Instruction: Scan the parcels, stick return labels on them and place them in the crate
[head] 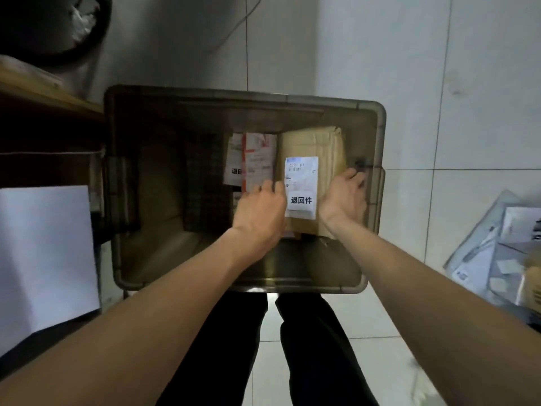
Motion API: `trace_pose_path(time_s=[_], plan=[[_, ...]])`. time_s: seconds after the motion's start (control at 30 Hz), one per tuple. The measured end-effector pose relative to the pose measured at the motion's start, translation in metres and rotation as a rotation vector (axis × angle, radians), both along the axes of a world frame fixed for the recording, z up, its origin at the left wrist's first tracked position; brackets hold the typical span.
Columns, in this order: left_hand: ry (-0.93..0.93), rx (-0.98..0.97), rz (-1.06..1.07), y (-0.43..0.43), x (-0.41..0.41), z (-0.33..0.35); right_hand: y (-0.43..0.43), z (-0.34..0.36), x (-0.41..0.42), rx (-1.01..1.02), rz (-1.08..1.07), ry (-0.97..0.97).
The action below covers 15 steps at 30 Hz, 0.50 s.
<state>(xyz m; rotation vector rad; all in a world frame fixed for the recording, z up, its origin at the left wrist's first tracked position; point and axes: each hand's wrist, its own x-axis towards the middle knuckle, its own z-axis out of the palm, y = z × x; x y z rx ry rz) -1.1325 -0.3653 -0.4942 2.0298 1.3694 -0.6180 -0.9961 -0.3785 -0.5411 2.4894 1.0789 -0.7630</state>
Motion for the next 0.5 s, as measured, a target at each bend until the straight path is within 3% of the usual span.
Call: trace_pose_path(time_s=[0.23,0.5], plan=[[-0.010,-0.013,0.005,-0.008,0.007,-0.001,-0.013,0.013,0.000,0.017,0.267,-0.070],[0.037,0.068,0.027,0.012,-0.012,0.148,0.004,0.186,-0.019,0.093,0.554,0.104]])
